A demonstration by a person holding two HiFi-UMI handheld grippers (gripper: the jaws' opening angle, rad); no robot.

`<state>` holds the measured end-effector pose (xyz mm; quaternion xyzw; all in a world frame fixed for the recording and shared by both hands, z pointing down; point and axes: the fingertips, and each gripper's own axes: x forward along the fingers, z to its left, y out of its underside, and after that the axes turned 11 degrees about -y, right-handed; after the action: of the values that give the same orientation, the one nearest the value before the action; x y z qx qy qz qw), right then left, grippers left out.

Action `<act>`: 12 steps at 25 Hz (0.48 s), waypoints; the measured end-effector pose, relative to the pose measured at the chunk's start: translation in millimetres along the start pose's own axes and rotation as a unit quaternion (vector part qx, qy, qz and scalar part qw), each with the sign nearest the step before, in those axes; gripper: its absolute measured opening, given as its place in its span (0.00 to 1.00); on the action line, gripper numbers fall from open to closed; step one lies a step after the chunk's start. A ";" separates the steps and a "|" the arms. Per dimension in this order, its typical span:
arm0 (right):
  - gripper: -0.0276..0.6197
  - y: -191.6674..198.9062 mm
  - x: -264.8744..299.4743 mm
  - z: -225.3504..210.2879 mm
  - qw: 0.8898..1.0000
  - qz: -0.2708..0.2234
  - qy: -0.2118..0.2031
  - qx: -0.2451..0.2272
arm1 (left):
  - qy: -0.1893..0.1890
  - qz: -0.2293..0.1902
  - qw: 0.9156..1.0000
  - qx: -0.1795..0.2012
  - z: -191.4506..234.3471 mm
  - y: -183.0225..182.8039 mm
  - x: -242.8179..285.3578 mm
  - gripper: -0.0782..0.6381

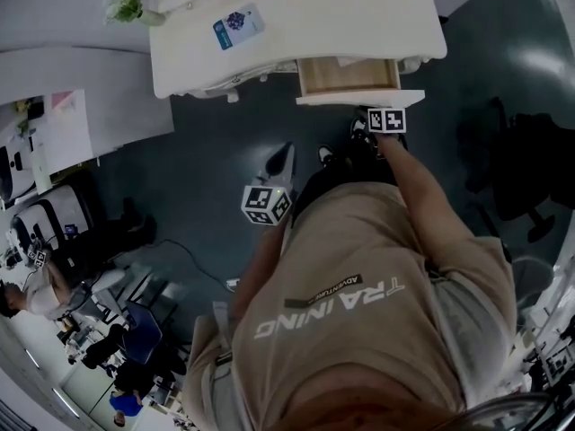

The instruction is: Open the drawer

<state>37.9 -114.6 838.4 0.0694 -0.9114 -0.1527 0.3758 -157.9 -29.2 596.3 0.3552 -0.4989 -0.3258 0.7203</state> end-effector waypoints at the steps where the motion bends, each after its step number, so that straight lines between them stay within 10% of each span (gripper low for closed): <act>1: 0.25 2.8 -1.0 0.4 1.000 -0.004 0.003 0.001 | 0.006 0.000 1.000 0.003 1.8 2.1 -2.9 0.12; 12: 0.25 38.1 -11.3 7.3 1.000 0.000 0.022 0.006 | 0.040 0.004 0.999 0.020 -1.9 8.1 -19.2 0.12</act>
<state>40.3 -74.3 838.5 0.0756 -0.9037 -0.1455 0.3956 -160.8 -8.7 593.3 0.3801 -0.4778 -0.2988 0.7335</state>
